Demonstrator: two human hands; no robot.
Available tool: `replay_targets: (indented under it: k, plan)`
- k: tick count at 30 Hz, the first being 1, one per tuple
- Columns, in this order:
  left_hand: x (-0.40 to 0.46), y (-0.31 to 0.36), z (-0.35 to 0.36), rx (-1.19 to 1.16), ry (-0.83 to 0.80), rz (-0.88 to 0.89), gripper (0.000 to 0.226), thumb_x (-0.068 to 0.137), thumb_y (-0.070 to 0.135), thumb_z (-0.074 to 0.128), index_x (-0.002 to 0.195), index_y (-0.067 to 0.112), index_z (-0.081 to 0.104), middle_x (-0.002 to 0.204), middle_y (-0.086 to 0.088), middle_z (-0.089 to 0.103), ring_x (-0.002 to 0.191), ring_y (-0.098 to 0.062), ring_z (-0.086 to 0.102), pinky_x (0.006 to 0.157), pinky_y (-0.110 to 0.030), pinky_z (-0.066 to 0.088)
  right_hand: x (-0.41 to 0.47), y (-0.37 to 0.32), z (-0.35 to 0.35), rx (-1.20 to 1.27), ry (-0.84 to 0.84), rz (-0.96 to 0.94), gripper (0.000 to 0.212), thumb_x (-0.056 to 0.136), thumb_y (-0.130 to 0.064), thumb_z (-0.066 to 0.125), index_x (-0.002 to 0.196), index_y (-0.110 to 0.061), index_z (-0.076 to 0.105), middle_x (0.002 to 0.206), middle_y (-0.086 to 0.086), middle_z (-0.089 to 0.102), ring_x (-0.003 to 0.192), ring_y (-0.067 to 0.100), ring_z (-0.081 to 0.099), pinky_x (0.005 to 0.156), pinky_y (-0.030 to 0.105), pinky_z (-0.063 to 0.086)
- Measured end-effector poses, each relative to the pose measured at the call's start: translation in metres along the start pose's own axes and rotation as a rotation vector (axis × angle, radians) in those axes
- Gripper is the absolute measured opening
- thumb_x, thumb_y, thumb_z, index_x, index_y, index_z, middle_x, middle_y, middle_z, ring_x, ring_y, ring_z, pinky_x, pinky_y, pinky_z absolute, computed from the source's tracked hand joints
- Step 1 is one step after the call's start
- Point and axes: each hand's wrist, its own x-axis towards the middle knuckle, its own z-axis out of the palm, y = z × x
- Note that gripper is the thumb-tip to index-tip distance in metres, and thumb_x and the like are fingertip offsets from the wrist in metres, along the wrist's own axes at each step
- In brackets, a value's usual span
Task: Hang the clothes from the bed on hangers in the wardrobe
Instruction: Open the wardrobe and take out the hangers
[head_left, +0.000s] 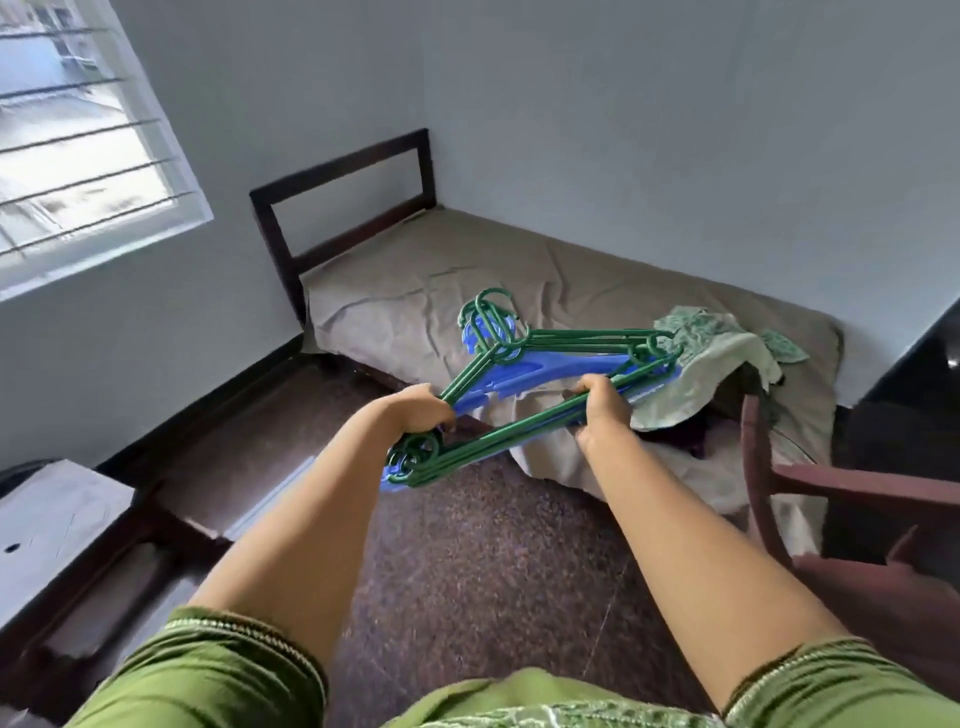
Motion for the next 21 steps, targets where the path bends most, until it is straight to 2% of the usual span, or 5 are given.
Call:
replay_targets:
  k: [9,13,16,19,21]
  plan:
    - [0.187,0.082,-0.053,0.092,-0.177,0.082,0.019,0.069,0.02,0.067,0.082,0.007,0.062,0.075,-0.015,0.062,0.057,-0.026,0.056,0.06,-0.034,0.05,0.127,-0.05,0.069,0.196,0.201,0.027,0.012,0.055,-0.002,0.052,0.063,-0.009,0.047,0.074,0.01,0.052,0.06,0.024,0.05,0.061,0.033,0.044]
    - [0.257,0.139,-0.047,0.131,-0.27,0.14,0.046,0.072,0.055,0.076,0.075,0.012,0.058,0.071,-0.008,0.062,0.058,-0.022,0.058,0.06,-0.026,0.048,0.196,-0.091,0.075,0.236,0.349,-0.025,0.016,0.056,-0.001,0.05,0.062,-0.009,0.038,0.073,0.009,0.043,0.067,0.024,0.042,0.061,0.035,0.037]
    - [0.309,0.187,-0.043,0.112,-0.328,0.227,0.07,0.056,0.08,0.069,0.073,0.013,0.059,0.066,-0.004,0.062,0.059,-0.02,0.059,0.062,-0.028,0.048,0.25,-0.127,0.082,0.271,0.423,-0.058,0.016,0.061,0.0,0.049,0.06,-0.01,0.036,0.068,0.006,0.039,0.064,0.023,0.039,0.061,0.034,0.035]
    - [0.359,0.235,-0.041,0.127,-0.353,0.259,0.086,0.053,0.091,0.059,0.085,0.011,0.065,0.081,-0.005,0.068,0.073,-0.021,0.064,0.076,-0.033,0.053,0.305,-0.164,0.088,0.297,0.511,-0.055,0.016,0.065,-0.001,0.049,0.061,-0.011,0.038,0.066,0.004,0.038,0.064,0.023,0.036,0.063,0.035,0.032]
    - [0.393,0.257,-0.041,0.17,-0.28,0.261,0.093,0.055,0.096,0.048,0.085,0.01,0.066,0.08,-0.006,0.066,0.076,-0.023,0.063,0.072,-0.029,0.048,0.338,-0.19,0.091,0.299,0.575,-0.051,0.013,0.07,-0.001,0.049,0.065,-0.01,0.042,0.067,0.003,0.039,0.065,0.022,0.036,0.062,0.035,0.029]
